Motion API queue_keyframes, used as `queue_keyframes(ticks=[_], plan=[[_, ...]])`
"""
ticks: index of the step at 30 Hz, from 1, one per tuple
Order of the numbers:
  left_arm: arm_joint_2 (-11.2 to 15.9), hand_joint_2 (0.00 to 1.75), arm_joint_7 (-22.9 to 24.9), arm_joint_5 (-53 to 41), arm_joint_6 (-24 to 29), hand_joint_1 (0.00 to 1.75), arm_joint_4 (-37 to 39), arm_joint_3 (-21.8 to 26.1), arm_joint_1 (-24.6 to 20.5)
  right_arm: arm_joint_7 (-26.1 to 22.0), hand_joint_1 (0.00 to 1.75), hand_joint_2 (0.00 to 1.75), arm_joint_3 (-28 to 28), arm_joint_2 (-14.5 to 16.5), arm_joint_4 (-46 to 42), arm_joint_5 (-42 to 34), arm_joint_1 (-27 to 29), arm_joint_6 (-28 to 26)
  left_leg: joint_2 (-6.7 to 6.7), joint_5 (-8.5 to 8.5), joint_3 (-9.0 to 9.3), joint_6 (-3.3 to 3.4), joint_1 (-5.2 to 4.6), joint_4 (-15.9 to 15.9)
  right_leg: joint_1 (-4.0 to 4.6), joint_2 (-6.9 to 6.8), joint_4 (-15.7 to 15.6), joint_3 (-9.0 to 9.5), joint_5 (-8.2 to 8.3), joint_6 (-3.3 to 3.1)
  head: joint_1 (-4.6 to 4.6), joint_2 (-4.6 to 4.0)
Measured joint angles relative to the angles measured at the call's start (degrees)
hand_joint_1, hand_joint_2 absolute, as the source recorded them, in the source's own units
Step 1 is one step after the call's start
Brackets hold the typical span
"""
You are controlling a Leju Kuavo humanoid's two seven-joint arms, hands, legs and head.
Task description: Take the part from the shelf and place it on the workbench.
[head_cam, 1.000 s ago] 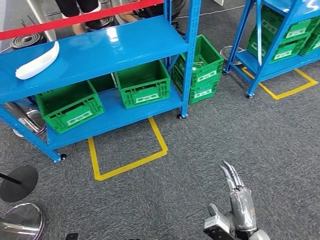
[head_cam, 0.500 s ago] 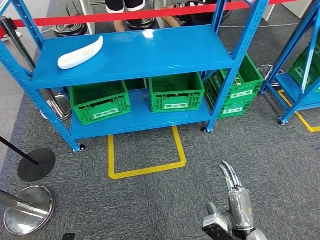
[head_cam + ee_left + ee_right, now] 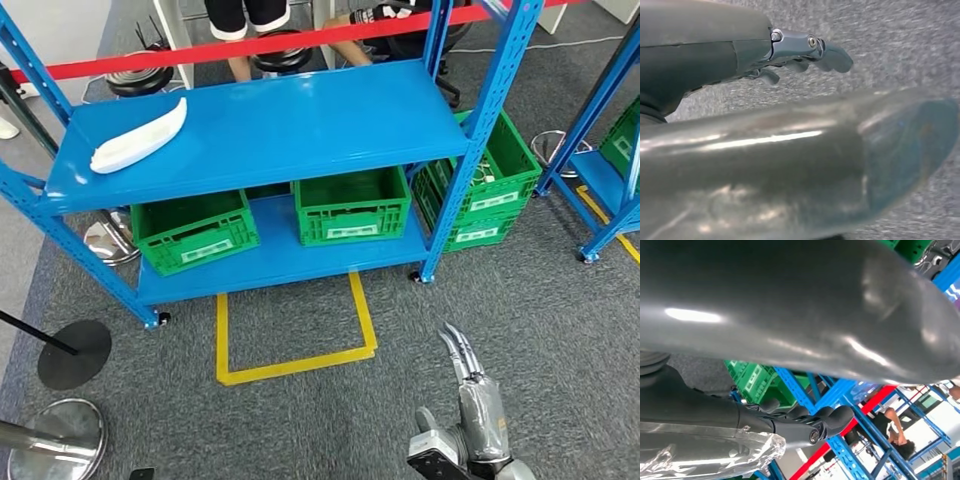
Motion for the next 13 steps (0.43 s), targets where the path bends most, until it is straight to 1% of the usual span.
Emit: queue_keyframes(ticks=[1, 2, 4, 5, 6, 7, 8, 9, 10, 11, 12, 13], plan=[[0.0, 0.0, 0.0, 0.0, 0.0, 0.0, 0.0, 0.0, 0.0, 0.0, 0.0, 0.0, 0.0, 0.0, 0.1, 0.0, 0.0, 0.0, 0.0, -0.26, -0.45, 0.23, -0.05, -1.7, 0.06, 0.01, -0.1, 1.21, -0.84, 0.01, 0.0, 0.01], [0.0, 0.0, 0.0, 0.0, 0.0, 0.0, 0.0, 0.0, 0.1, 0.0, 0.0, 0.0, 0.0, 0.0, 0.1, 0.0, 0.0, 0.1, 0.04, 1.49, -0.44, 0.59, -0.15, -4.4, 0.13, -0.02, -0.1, 2.3, -1.73, 0.07, 0.0, 0.01], [0.1, 0.0, 0.0, -0.1, 0.0, 0.0, 0.0, 0.1, 0.2, 0.0, 0.0, 0.0, 0.0, 0.0, 0.2, 0.0, -0.1, 0.1, 0.43, 8.8, -0.02, 1.48, -0.61, -11.1, 0.35, -0.03, -0.1, 4.0, -3.51, 0.36, -0.04, 0.01], [0.0, 0.0, 0.0, -0.1, 0.0, 0.0, 0.0, 0.2, 0.3, 0.0, 0.0, 0.0, 0.0, 0.0, 0.3, 0.0, -0.1, 0.1, 0.6, 11.67, 0.25, 1.79, -0.81, -13.5, 0.5, 0.0, -0.4, 4.64, -4.53, 0.57, -0.01, 0.0], [0.0, 0.0, 0.0, -0.1, 0.0, 0.0, 0.0, 0.2, 0.3, 0.0, 0.0, 0.0, 0.0, 0.0, 0.3, -0.1, -0.1, 0.1, 0.68, 13.19, 0.51, 1.98, -0.9, -15.1, 0.66, 0.05, -0.5, 5.63, -5.06, 0.81, 0.0, -0.01], [0.0, 0.0, 0.0, 0.0, 0.0, 0.0, 0.0, 0.3, 0.3, 0.0, 0.0, 0.0, 0.0, 0.0, 0.4, -0.2, -0.1, 0.1, 0.62, 13.33, 0.97, 2.07, -0.88, -15.9, 0.81, 0.09, -0.8, 6.59, -5.36, 1.07, 0.04, -0.01], [-0.1, 0.0, 0.0, 0.0, 0.1, 0.0, 0.0, 0.3, 0.3, 0.2, 0.0, 0.0, 0.0, 0.0, 0.4, -0.4, -0.1, 0.2, 0.54, 13.86, 1.81, 2.23, -0.69, -16.1, 0.87, 0.05, -0.9, 7.48, -5.62, 1.34, 0.18, 0.0], [-0.1, 0.0, 0.1, 0.0, 0.2, 0.0, 0.0, 0.3, 0.3, 0.5, 0.0, 0.0, 0.0, 0.1, 0.4, -0.7, -0.1, 0.3, 0.52, 14.28, 2.67, 2.52, -0.54, -16.3, 0.89, 0.01, -0.1, 7.93, -5.5, 1.63, 0.29, 0.0], [-0.2, 0.0, 0.1, 0.0, 0.4, 0.0, 0.0, 0.3, 0.2, 1.0, 0.0, 0.0, -0.1, 0.1, 0.4, -1.2, -0.2, 0.5, 0.54, 14.63, 3.48, 2.88, -0.46, -16.4, 0.88, 0.02, 1.6, 7.25, -5.69, 1.91, 0.43, 0.0], [-0.2, 0.0, 0.2, 0.0, 0.5, 0.0, 0.0, 0.4, 0.1, 1.7, 0.0, 0.0, -0.3, 0.2, 0.5, -2.1, -0.2, 1.0, 0.54, 14.71, 4.14, 3.2, -0.39, -16.4, 0.85, 0.03, 4.7, 5.63, -6.23, 2.16, 0.5, 0.0], [-0.2, 0.0, 0.2, -0.1, 0.6, 0.0, 0.0, 0.4, 0.0, 2.3, 0.0, 0.0, -0.8, 0.4, 0.9, -3.6, -0.3, 1.8, 0.47, 14.17, 4.6, 3.42, -0.4, -16.4, 0.83, 0.06, 8.3, 3.32, -7.28, 2.35, 0.6, -0.01], [-0.2, 0.0, 0.2, -0.1, 0.7, 0.0, 0.0, 0.4, -0.1, 2.7, 0.0, 0.0, -1.0, 0.4, 1.1, -4.3, -0.3, 2.2, 0.43, 13.96, 4.76, 3.52, -0.41, -16.4, 0.82, 0.09, 10.3, 1.94, -7.78, 2.44, 0.6, -0.01]])
